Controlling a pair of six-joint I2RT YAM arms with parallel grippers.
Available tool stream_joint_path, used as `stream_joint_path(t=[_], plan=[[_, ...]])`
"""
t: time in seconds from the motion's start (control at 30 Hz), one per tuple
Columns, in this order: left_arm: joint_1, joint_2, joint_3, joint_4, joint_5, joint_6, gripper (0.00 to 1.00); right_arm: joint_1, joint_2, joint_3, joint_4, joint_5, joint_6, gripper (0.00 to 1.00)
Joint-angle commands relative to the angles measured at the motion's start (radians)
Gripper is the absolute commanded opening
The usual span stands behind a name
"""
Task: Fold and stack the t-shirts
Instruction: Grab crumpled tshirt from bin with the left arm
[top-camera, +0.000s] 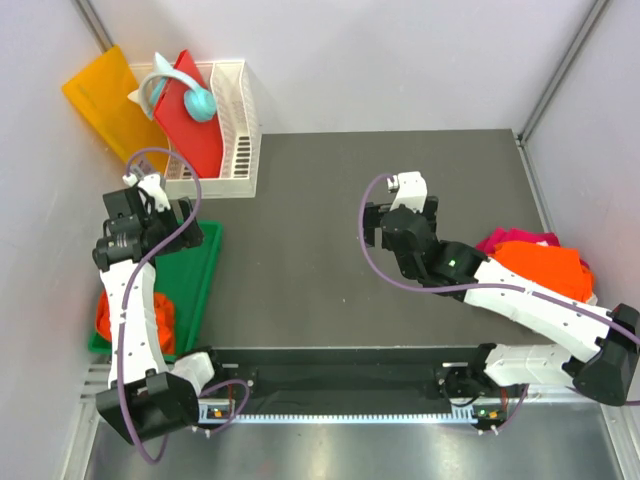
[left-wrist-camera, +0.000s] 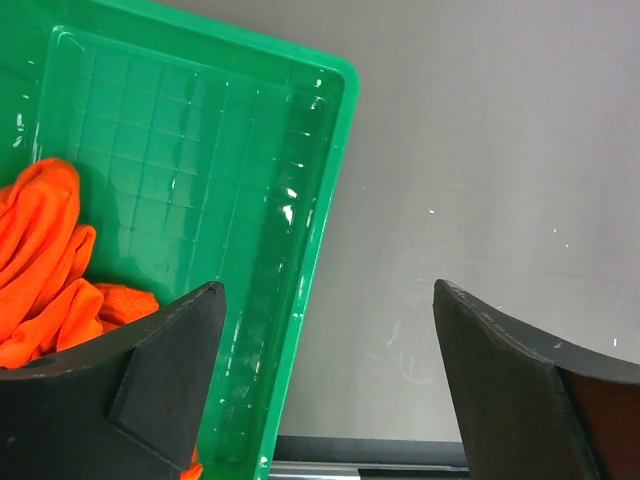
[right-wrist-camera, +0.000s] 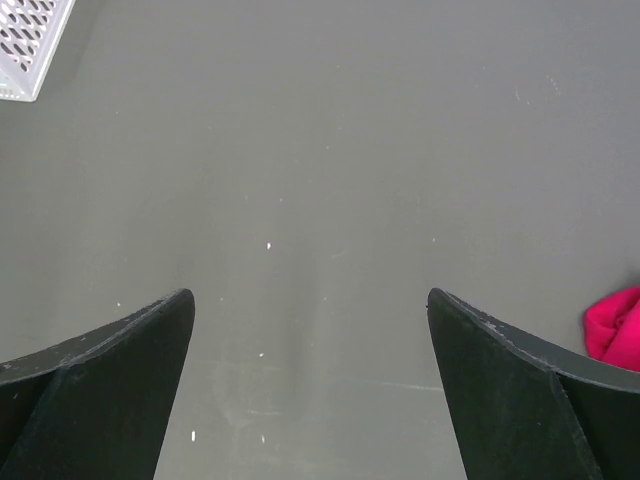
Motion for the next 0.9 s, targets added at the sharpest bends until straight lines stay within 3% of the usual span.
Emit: stream_joint_path(t=[0.0,0.53,0.73,0.87], plan=[[0.002,-0.047,-0.009,0.06,-0.007,-0.001,0.9,0.009,-0.019,0.023,-0.022,0.025,0.026,1.0],[0.002,-0.034,-0.032,0.057,-0.03,-0.048,0.89,0.008,-0.014,0.003,-0.027,0.034,0.054,1.0],[0.01,0.018,-0.011,0.037,-0.326,-0.102,0.88,0.009,0.002,0.017,-0.042,0.057,0.057,1.0],[0.05,0.038,0.012,0.026,-0.366,-0.114,0.89,0.008,0.004,0.015,-0.047,0.068,0.049,1.0]])
